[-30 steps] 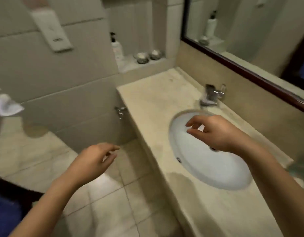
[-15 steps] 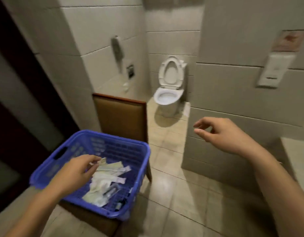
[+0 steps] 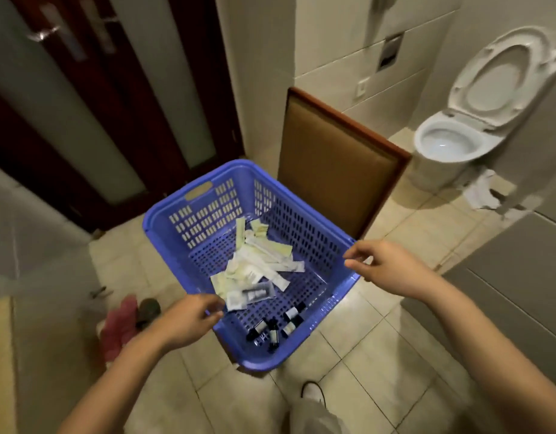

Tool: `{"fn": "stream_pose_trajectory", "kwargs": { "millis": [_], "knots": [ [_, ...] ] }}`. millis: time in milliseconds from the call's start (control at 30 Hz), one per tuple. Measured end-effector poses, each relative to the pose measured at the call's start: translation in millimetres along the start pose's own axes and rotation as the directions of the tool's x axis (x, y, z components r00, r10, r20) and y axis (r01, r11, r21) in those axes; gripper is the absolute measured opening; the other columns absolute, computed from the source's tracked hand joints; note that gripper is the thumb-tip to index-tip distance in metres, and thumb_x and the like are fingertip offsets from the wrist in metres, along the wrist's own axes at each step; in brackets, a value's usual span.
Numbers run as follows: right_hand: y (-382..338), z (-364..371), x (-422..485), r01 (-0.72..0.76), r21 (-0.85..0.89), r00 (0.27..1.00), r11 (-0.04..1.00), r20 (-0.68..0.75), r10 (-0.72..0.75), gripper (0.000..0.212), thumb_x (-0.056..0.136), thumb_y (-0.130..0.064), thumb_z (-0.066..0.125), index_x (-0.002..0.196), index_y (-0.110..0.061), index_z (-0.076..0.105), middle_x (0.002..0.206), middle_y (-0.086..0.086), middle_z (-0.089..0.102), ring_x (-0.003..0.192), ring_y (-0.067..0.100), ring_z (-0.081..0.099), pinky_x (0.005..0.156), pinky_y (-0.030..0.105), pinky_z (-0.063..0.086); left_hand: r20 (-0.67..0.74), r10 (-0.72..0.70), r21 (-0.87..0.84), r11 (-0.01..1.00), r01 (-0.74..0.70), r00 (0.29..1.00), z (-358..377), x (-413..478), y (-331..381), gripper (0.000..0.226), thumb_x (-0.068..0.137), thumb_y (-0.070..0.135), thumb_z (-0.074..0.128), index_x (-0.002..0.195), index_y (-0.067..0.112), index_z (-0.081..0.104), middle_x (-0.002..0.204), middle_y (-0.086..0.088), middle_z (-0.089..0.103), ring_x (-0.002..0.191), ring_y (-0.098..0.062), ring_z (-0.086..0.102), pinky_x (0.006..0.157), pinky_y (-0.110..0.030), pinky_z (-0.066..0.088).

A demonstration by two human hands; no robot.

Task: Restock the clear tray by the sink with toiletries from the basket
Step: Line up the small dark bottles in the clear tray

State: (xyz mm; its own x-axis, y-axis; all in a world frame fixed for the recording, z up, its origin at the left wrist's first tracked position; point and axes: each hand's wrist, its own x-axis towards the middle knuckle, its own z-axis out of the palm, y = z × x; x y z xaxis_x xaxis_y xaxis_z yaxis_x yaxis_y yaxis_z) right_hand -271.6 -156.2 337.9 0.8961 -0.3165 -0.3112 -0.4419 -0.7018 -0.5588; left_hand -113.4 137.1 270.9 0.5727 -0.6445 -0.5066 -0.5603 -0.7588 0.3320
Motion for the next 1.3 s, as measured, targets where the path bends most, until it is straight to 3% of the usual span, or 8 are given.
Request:
{"fn": "stream_pose_trajectory", "kwargs": {
  "millis": [267,500,567,700,867,967,1100,1300],
  "knots": [
    [18,106,116,-0.075,-0.093,0.888,0.993,0.447,0.109,0.020,0.096,-0.026,0.050,0.108,-0.012,0.059,0.114,0.006,0.063,0.104,0.021,0.059,0.088,0.033,0.047,0.163,-0.136,-0.105,0.982,0.154,0.977,84,73,7,0.029,0.096,0.028,0.046,0.121,0.017,0.057,0.116,-0.007,0.064,0.105,-0.025,0.059,0.080,-0.032,0.045],
    [46,240,188,-0.162,-0.262,0.736,0.951,0.610,0.293,0.024,0.095,-0.011,0.045,0.110,0.002,0.059,0.113,0.026,0.060,0.099,0.039,0.059,0.085,0.047,0.050,0.292,-0.311,-0.071,0.936,0.344,0.905,133,174,-23,0.022,0.096,0.018,0.045,0.108,0.005,0.058,0.105,-0.017,0.060,0.096,-0.032,0.059,0.074,-0.037,0.045],
    [54,281,201,-0.192,-0.308,0.682,0.932,0.641,0.352,0.015,0.094,-0.009,0.045,0.089,-0.003,0.059,0.092,0.019,0.059,0.073,0.029,0.056,0.070,0.039,0.046,0.347,-0.358,-0.083,0.909,0.408,0.867,153,206,-30,0.021,0.094,0.014,0.047,0.110,0.004,0.058,0.112,-0.015,0.059,0.103,-0.032,0.058,0.081,-0.038,0.047],
    [67,351,212,-0.411,-0.264,0.613,0.873,0.628,0.479,0.032,0.091,-0.012,0.048,0.062,-0.016,0.035,0.065,0.004,0.039,0.054,0.016,0.037,0.061,0.030,0.038,0.406,-0.373,-0.133,0.879,0.457,0.835,190,250,-42,0.014,0.092,0.008,0.048,0.105,0.008,0.056,0.093,-0.010,0.056,0.080,-0.026,0.056,0.073,-0.036,0.045],
    [81,391,218,-0.518,-0.317,0.539,0.795,0.601,0.590,0.021,0.092,-0.017,0.049,0.111,-0.009,0.056,0.093,0.007,0.057,0.089,0.027,0.054,0.074,0.035,0.042,0.446,-0.466,0.032,0.862,0.507,0.764,226,278,-60,0.028,0.092,0.006,0.053,0.120,0.007,0.055,0.124,-0.011,0.055,0.112,-0.029,0.055,0.087,-0.037,0.049],
    [87,402,224,-0.552,-0.349,0.541,0.757,0.542,0.644,0.022,0.092,-0.016,0.050,0.113,-0.014,0.058,0.106,0.006,0.060,0.105,0.025,0.059,0.073,0.033,0.044,0.473,-0.474,0.116,0.869,0.481,0.743,240,288,-62,0.036,0.093,0.005,0.052,0.129,0.007,0.051,0.132,-0.012,0.051,0.119,-0.029,0.051,0.093,-0.038,0.047],
    [90,409,227,-0.557,-0.353,0.583,0.751,0.478,0.657,0.020,0.093,-0.015,0.047,0.108,-0.016,0.061,0.112,0.004,0.064,0.104,0.024,0.061,0.071,0.032,0.044,0.427,-0.465,0.158,0.883,0.442,0.775,249,291,-61,0.049,0.094,0.006,0.051,0.140,0.006,0.033,0.136,-0.014,0.044,0.122,-0.032,0.048,0.093,-0.039,0.046],
    [86,394,233,-0.681,-0.212,0.535,0.701,0.510,0.674,0.007,0.089,-0.018,0.054,0.086,-0.012,0.055,0.080,0.003,0.055,0.079,0.024,0.055,0.067,0.031,0.047,0.400,-0.488,0.125,0.868,0.481,0.776,233,290,-59,0.031,0.094,0.006,0.049,0.125,0.013,0.050,0.127,-0.007,0.055,0.114,-0.025,0.055,0.087,-0.034,0.045]
  ]
}}
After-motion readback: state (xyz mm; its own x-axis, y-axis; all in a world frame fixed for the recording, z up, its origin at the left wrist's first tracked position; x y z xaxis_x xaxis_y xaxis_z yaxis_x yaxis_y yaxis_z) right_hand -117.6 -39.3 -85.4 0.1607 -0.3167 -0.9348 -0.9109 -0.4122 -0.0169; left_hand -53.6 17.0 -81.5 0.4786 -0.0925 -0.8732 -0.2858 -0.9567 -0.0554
